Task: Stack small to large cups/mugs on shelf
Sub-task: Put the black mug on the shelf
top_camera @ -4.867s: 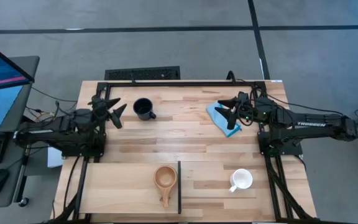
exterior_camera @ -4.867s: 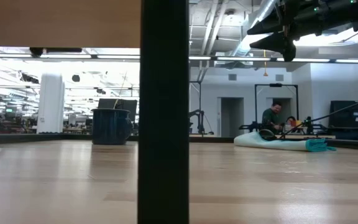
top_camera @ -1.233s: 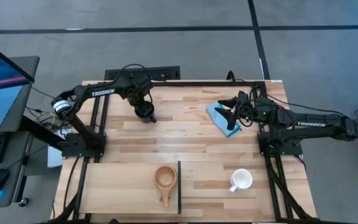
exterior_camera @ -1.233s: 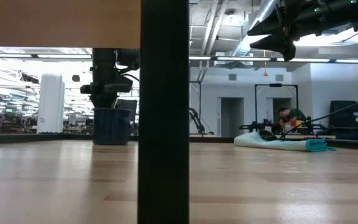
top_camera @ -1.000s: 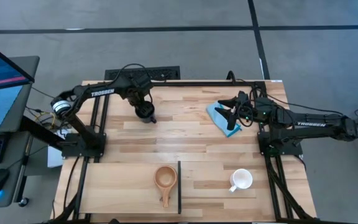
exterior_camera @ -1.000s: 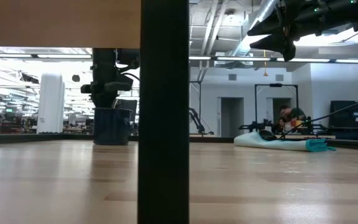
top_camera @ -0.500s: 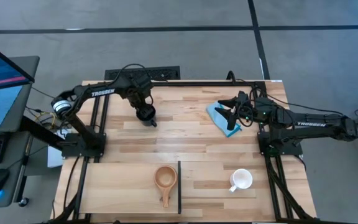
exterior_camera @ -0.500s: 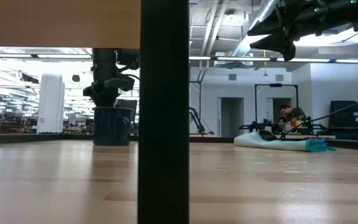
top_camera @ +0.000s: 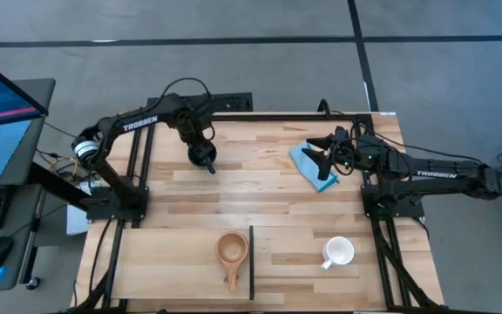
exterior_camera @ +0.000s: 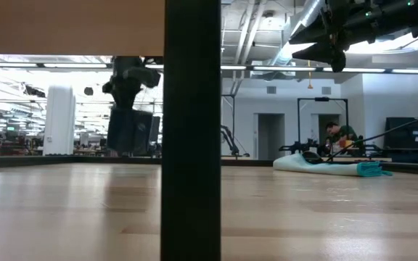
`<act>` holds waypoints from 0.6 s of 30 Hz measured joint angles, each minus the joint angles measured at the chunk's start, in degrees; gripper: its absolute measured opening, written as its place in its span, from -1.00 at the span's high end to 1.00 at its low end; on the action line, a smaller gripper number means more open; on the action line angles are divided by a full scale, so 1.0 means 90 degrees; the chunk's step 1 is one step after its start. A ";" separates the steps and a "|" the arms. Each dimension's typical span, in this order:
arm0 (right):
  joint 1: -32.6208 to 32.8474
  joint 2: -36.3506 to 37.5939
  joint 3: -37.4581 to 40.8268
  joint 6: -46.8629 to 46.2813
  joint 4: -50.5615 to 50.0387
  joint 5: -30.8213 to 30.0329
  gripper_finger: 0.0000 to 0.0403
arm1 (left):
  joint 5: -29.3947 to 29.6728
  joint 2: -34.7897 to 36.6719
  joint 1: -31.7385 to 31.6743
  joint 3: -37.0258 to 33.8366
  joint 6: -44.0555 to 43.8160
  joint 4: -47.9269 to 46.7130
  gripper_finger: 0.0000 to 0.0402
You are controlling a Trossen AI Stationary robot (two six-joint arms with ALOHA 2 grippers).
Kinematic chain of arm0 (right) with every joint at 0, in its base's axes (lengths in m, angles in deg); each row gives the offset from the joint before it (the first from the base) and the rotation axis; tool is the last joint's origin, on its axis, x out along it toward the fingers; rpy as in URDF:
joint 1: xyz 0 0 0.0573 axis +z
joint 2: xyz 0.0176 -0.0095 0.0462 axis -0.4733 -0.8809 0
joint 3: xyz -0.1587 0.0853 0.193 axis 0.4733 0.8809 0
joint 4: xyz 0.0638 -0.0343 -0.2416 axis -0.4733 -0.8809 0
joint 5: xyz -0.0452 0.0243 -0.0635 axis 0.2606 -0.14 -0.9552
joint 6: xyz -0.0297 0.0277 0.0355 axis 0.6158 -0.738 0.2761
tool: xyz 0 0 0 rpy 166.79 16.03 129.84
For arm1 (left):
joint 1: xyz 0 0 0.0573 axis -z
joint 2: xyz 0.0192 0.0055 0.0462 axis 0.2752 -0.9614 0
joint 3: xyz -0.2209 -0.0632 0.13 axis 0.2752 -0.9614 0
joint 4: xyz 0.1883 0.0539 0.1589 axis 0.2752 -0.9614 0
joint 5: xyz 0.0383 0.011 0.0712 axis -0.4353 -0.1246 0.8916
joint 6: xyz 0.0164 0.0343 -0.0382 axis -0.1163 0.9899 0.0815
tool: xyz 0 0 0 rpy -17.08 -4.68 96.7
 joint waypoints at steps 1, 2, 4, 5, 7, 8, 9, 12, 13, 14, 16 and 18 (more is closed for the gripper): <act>-0.0018 0.0000 0.0000 0.0000 -0.0022 0.0000 -0.13 | -0.0008 0.0000 0.0013 0.0154 0.0044 -0.0199 0.97; -0.0034 0.0000 0.0000 0.0000 -0.0046 0.0000 -0.13 | -0.0018 0.0000 0.0024 0.0294 0.0051 -0.0365 0.97; -0.0065 0.0000 0.0000 0.0002 -0.0062 0.0000 -0.13 | -0.0025 0.0000 0.0042 0.0600 0.0071 -0.0685 0.97; -0.0072 0.0000 0.0000 0.0000 -0.0067 0.0001 -0.13 | -0.0031 0.0000 0.0045 0.0750 0.0104 -0.0866 0.97; -0.0078 0.0000 0.0000 0.0001 -0.0070 0.0000 -0.13 | -0.0061 0.0000 0.0054 0.1074 0.0140 -0.1289 0.97; -0.0077 0.0000 0.0000 0.0004 -0.0070 0.0000 -0.13 | -0.0088 0.0000 0.0054 0.1249 0.0143 -0.1529 0.97; -0.0075 0.0000 0.0000 0.0018 -0.0070 0.0002 -0.13 | -0.0126 0.0002 0.0054 0.1428 0.0145 -0.1749 0.97; -0.0097 0.0000 0.0000 0.0053 -0.0070 0.0005 -0.13 | -0.0283 0.0003 0.0064 0.2048 0.0109 -0.2485 0.97; -0.0121 0.0000 0.0000 0.0056 -0.0072 0.0002 -0.13 | -0.0307 0.0008 0.0096 0.2254 0.0080 -0.2677 0.97; -0.0150 0.0000 0.0000 0.0056 -0.0077 0.0002 -0.13 | -0.0313 0.0022 0.0142 0.2434 0.0048 -0.2716 0.97; -0.0216 0.0000 0.0000 0.0053 -0.0091 0.0001 -0.13 | -0.0632 0.0120 0.0230 0.2732 -0.0051 -0.2562 0.97; -0.0282 0.0000 0.0000 0.0053 -0.0113 0.0002 -0.13 | -0.1180 0.0225 0.0369 0.3020 -0.0073 -0.2598 0.97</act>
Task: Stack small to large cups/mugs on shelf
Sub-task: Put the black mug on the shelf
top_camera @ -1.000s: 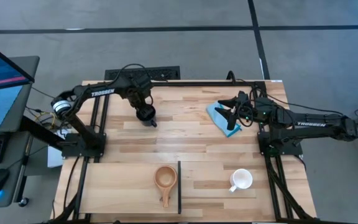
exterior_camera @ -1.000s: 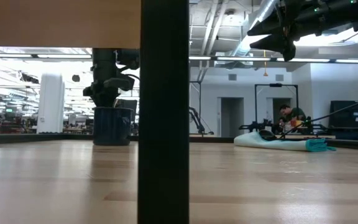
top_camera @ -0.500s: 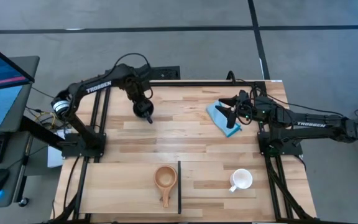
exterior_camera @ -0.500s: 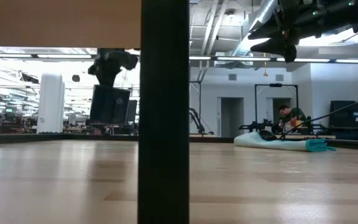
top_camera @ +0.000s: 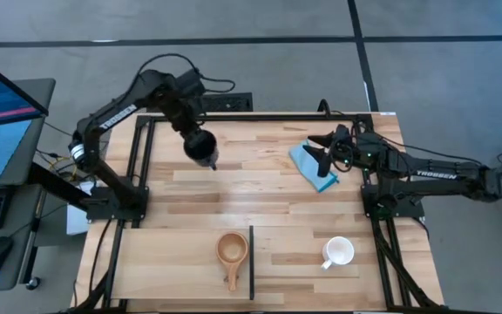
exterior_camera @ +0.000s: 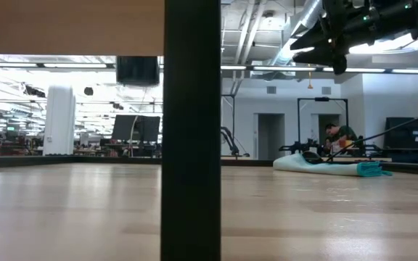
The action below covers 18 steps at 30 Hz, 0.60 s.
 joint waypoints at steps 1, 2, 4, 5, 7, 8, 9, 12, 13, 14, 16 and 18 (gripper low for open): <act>-0.0028 0.0000 0.0000 -0.0001 -0.0033 0.0001 -0.13 | -0.0130 0.0072 0.0103 0.0116 -0.0031 -0.0040 0.97; -0.0048 0.0000 0.0000 -0.0002 -0.0079 0.0000 -0.13 | -0.0227 0.0145 0.0205 0.0215 -0.0077 -0.0051 0.97; -0.0088 0.0000 0.0000 -0.0002 -0.0150 0.0000 -0.13 | -0.0331 0.0296 0.0442 0.0355 -0.0251 -0.0006 0.97; -0.0097 0.0000 0.0000 -0.0002 -0.0165 0.0002 -0.13 | -0.0311 0.0378 0.0563 0.0397 -0.0364 -0.0023 0.97; -0.0128 0.0000 0.0000 -0.0002 -0.0173 0.0000 -0.13 | -0.0297 0.0565 0.0805 0.0428 -0.0509 -0.0025 0.97; -0.0138 0.0000 0.0000 -0.0002 -0.0185 0.0000 -0.13 | -0.0291 0.0659 0.0930 0.0429 -0.0583 -0.0026 0.97; -0.0157 0.0000 0.0000 -0.0003 -0.0190 0.0000 -0.13 | -0.0292 0.0745 0.1061 0.0423 -0.0687 -0.0029 0.97; -0.0157 0.0000 0.0000 -0.0048 -0.0190 0.0000 -0.13 | -0.0393 0.0929 0.1501 0.0394 -0.0920 -0.0037 0.97; -0.0157 0.0000 0.0000 -0.0050 -0.0190 0.0001 -0.13 | -0.0439 0.0968 0.1670 0.0390 -0.1017 -0.0025 0.97; -0.0157 0.0000 0.0000 -0.0072 -0.0190 0.0001 -0.13 | -0.0439 0.1003 0.1865 0.0390 -0.1085 -0.0022 0.97; -0.0140 0.0000 0.0000 -0.0256 -0.0191 0.0002 -0.13 | -0.0360 0.1068 0.2250 0.0390 -0.1231 -0.0024 0.97; -0.0098 0.0000 0.0000 -0.0505 -0.0195 0.0015 -0.13 | -0.0262 0.1097 0.2650 0.0390 -0.1349 -0.0026 0.97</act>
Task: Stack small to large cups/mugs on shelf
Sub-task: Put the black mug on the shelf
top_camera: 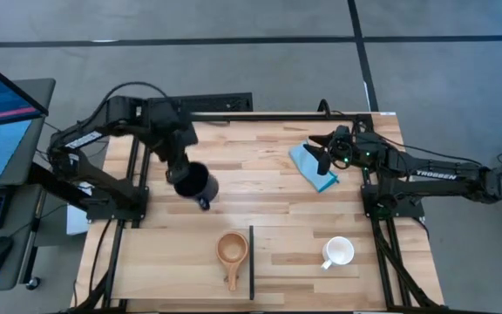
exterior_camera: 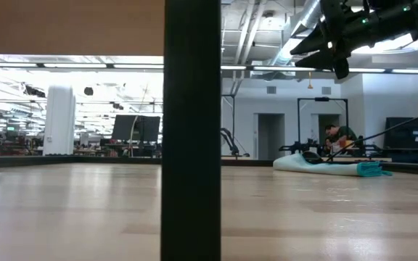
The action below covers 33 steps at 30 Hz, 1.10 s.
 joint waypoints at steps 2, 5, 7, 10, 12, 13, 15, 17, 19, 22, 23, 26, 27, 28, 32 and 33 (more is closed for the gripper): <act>0.0083 0.0000 0.0000 -0.0212 -0.0005 0.0007 -0.13 | 0.0043 0.0042 0.0377 -0.0007 -0.0091 0.0007 0.97; 0.0208 0.0000 0.0000 -0.0376 -0.0005 0.0005 -0.13 | 0.0094 0.0091 0.0961 -0.0006 -0.0309 0.0003 0.97; 0.0290 0.0000 0.0000 -0.0465 -0.0003 0.0001 -0.13 | 0.0122 0.0107 0.1343 -0.0007 -0.0414 0.0007 0.97; 0.0401 0.0000 0.0000 -0.0690 -0.0001 0.0000 -0.13 | 0.0251 0.0116 0.1886 -0.0007 -0.0625 0.0005 0.97; 0.0466 0.0000 0.0000 -0.0881 0.0000 0.0000 -0.13 | 0.0428 0.0113 0.2237 -0.0005 -0.0888 0.0005 0.97; 0.0503 0.0000 0.0000 -0.0950 0.0000 -0.0003 -0.13 | 0.0496 0.0111 0.2394 -0.0007 -0.1060 0.0005 0.97; 0.0565 0.0000 0.0000 -0.1052 0.0002 -0.0010 -0.13 | 0.0638 0.0106 0.2703 -0.0005 -0.1401 0.0005 0.97; 0.0619 0.0000 0.0000 -0.1109 0.0002 -0.0015 -0.13 | 0.0871 0.0101 0.3005 -0.0007 -0.1727 0.0007 0.97; 0.0664 0.0000 0.0000 -0.1228 0.0002 -0.0026 -0.13 | 0.1177 0.0101 0.3262 -0.0007 -0.2078 0.0006 0.97; 0.0708 0.0000 0.0000 -0.1375 0.0002 -0.0059 -0.13 | 0.1341 0.0081 0.3572 -0.0007 -0.2282 0.0007 0.97; 0.0708 0.0000 0.0000 -0.1382 0.0002 -0.0066 -0.13 | 0.1361 0.0038 0.3647 -0.0005 -0.2319 0.0005 0.97; 0.0706 0.0000 0.0000 -0.1388 0.0005 -0.0064 -0.13 | 0.1343 -0.0208 0.3868 -0.0021 -0.2335 0.0015 0.97; 0.0706 0.0000 0.0000 -0.1389 0.0005 -0.0066 -0.13 | 0.1330 -0.0324 0.3935 -0.0026 -0.2305 0.0012 0.97; 0.0706 0.0000 0.0000 -0.1391 0.0006 -0.0066 -0.13 | 0.1299 -0.0440 0.3993 -0.0027 -0.2245 0.0012 0.97; 0.0706 0.0000 0.0000 -0.1389 0.0007 -0.0064 -0.13 | 0.1050 -0.0859 0.4068 -0.0029 -0.2263 0.0017 0.97; 0.0706 0.0000 0.0000 -0.1389 0.0007 -0.0063 -0.13 | 0.1000 -0.0933 0.4078 -0.0029 -0.2287 0.0019 0.97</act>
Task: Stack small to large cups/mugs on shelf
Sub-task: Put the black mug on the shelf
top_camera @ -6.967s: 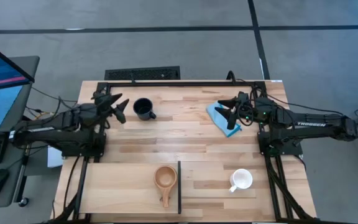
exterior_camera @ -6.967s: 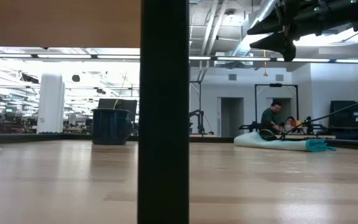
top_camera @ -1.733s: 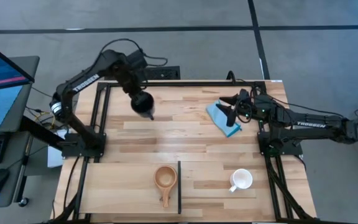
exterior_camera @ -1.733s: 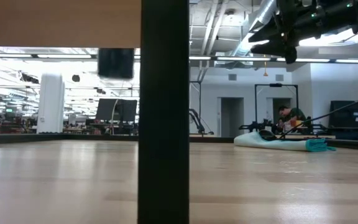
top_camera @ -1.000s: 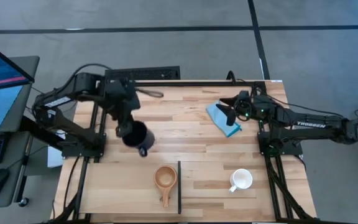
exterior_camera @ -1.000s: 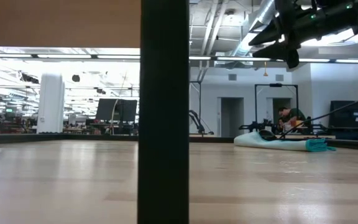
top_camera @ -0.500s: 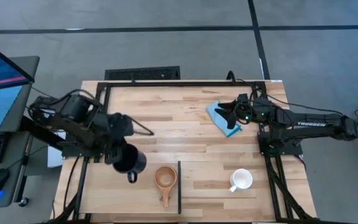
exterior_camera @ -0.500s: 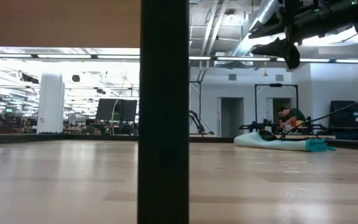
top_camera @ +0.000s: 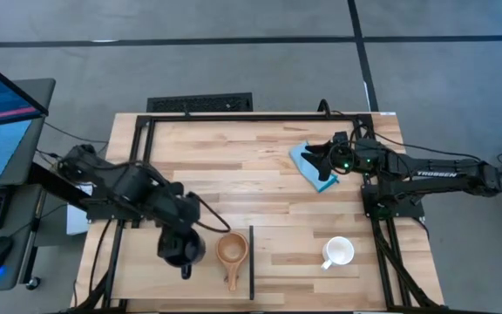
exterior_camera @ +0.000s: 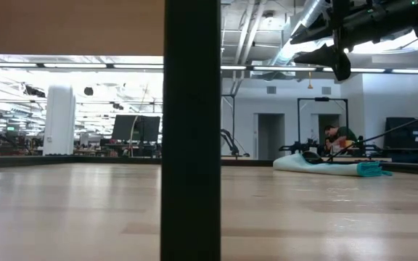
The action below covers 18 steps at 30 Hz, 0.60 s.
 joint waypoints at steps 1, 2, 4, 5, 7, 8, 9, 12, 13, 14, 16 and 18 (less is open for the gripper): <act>0.0000 0.0000 0.0000 0.0000 0.0000 0.0003 -0.13 | -0.0045 -0.0066 0.0018 0.0000 -0.0043 0.0000 0.97; 0.0000 0.0000 0.0000 0.0000 0.0000 0.0023 -0.13 | -0.0052 -0.0129 0.0036 0.0000 -0.0106 -0.0005 0.97; 0.0000 0.0000 0.0000 0.0002 0.0000 0.0029 -0.13 | -0.0069 -0.0241 0.0039 0.0000 -0.0246 -0.0003 0.97; 0.0000 0.0000 0.0000 0.0002 0.0000 0.0034 -0.13 | -0.0075 -0.0295 0.0039 0.0000 -0.0345 -0.0002 0.97; 0.0000 0.0000 0.0000 0.0002 -0.0001 0.0044 -0.13 | -0.0048 -0.0335 0.0048 -0.0001 -0.0531 -0.0001 0.97; 0.0000 0.0000 0.0000 0.0002 0.0000 0.0046 -0.13 | -0.0027 -0.0341 0.0069 0.0000 -0.0615 -0.0002 0.97; 0.0000 0.0000 0.0000 0.0002 0.0000 0.0051 -0.13 | -0.0026 -0.0366 0.0080 0.0003 -0.0696 -0.0002 0.97; 0.0001 0.0000 0.0002 0.0005 -0.0012 0.0073 -0.13 | -0.0023 -0.0444 0.0143 0.0000 -0.0858 0.0007 0.97; 0.0000 0.0000 0.0002 0.0007 -0.0018 0.0071 -0.13 | -0.0034 -0.0470 0.0165 0.0000 -0.0865 0.0008 0.97; 0.0000 0.0000 0.0000 0.0007 -0.0049 0.0071 -0.13 | -0.0049 -0.0490 0.0181 0.0000 -0.0861 -0.0008 0.97; 0.0000 0.0000 0.0005 0.0010 -0.0059 0.0070 -0.13 | -0.0054 -0.0545 0.0233 0.0000 -0.0861 -0.0005 0.97; 0.0000 0.0000 0.0005 0.0011 -0.0056 0.0073 -0.13 | -0.0074 -0.0645 0.0255 0.0000 -0.0818 0.0015 0.97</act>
